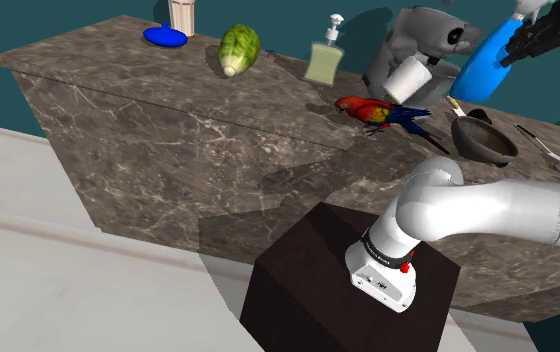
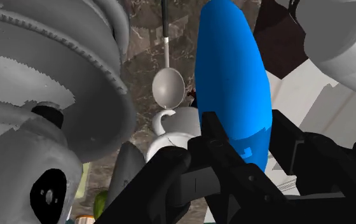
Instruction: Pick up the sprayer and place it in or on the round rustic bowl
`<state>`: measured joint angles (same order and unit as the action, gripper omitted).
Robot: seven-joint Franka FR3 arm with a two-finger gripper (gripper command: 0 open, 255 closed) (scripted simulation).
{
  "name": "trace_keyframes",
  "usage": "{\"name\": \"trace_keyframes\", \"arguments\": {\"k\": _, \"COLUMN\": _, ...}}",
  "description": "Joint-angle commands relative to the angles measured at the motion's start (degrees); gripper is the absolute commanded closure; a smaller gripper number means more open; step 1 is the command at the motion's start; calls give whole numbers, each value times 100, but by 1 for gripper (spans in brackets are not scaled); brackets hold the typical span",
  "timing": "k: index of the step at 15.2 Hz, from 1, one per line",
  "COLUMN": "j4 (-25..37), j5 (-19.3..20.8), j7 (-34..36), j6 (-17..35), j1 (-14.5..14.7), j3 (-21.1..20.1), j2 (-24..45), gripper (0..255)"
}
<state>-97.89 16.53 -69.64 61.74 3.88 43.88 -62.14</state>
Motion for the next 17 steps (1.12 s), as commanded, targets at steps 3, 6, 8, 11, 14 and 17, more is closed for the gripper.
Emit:
{"name": "trace_keyframes", "arguments": {"k": 3, "j4": 705, "j5": 342, "j7": -494, "j6": -504, "j1": 132, "j3": 313, "j2": 30, "gripper": 255}}
{"name": "trace_keyframes", "arguments": {"k": 6, "j4": 1303, "j5": 619, "j7": -901, "j6": -886, "j1": 271, "j3": 549, "j2": 74, "gripper": 255}}
{"name": "trace_keyframes", "arguments": {"k": 8, "j4": 1720, "j5": 806, "j7": -1176, "j6": -1125, "j1": 390, "j3": 705, "j2": 123, "gripper": 255}}
{"name": "trace_keyframes", "arguments": {"k": 11, "j4": 1326, "j5": 875, "j7": -1165, "j6": -947, "j1": 249, "j3": 696, "j2": -86, "gripper": 255}}
{"name": "trace_keyframes", "arguments": {"k": 14, "j4": 961, "j5": 949, "j7": -1160, "j6": -781, "j1": 122, "j3": 703, "j2": -284, "gripper": 255}}
{"name": "trace_keyframes", "arguments": {"k": 17, "j4": 620, "j5": 1029, "j7": -1160, "j6": -625, "j1": 5, "j3": 725, "j2": -473, "gripper": 255}}
